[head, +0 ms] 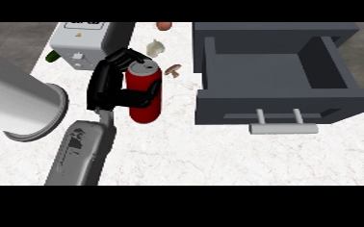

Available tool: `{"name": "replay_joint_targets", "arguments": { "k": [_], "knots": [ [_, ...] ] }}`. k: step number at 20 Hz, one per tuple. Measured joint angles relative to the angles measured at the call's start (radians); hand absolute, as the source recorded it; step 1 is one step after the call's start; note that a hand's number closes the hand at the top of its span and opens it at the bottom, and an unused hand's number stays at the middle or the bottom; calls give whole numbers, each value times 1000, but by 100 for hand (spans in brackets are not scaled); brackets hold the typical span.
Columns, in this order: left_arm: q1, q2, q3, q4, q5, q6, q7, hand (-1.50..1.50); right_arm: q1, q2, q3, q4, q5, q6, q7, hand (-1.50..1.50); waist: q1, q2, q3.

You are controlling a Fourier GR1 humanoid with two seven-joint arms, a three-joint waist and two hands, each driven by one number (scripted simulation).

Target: Pick up the can, place it into the drawer and close the drawer

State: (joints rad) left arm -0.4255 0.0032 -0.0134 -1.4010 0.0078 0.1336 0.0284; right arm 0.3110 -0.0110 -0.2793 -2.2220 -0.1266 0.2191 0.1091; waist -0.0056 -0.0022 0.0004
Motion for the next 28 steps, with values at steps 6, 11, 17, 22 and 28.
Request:
{"name": "replay_joint_targets", "arguments": {
  "k": [6,11,17,22,28],
  "knots": [
    [-171,-2,-94,3,-12,120,139,150,1,-8,-10,26,-7,0,-26,-150,-5,1,0],
    [-329,-3,-130,76,-23,191,193,150,8,-11,-25,16,-18,11,-22,-150,-9,2,0],
    [-549,-3,-137,216,7,261,241,150,-16,-10,-14,20,-3,5,-4,-150,-14,4,0],
    [-670,-3,-168,320,47,320,259,150,-21,-2,-10,40,13,7,-22,-150,-15,4,0],
    [-841,-3,-173,520,110,358,225,150,-52,0,5,56,29,-4,-11,-150,-27,8,1]
  ]
}}
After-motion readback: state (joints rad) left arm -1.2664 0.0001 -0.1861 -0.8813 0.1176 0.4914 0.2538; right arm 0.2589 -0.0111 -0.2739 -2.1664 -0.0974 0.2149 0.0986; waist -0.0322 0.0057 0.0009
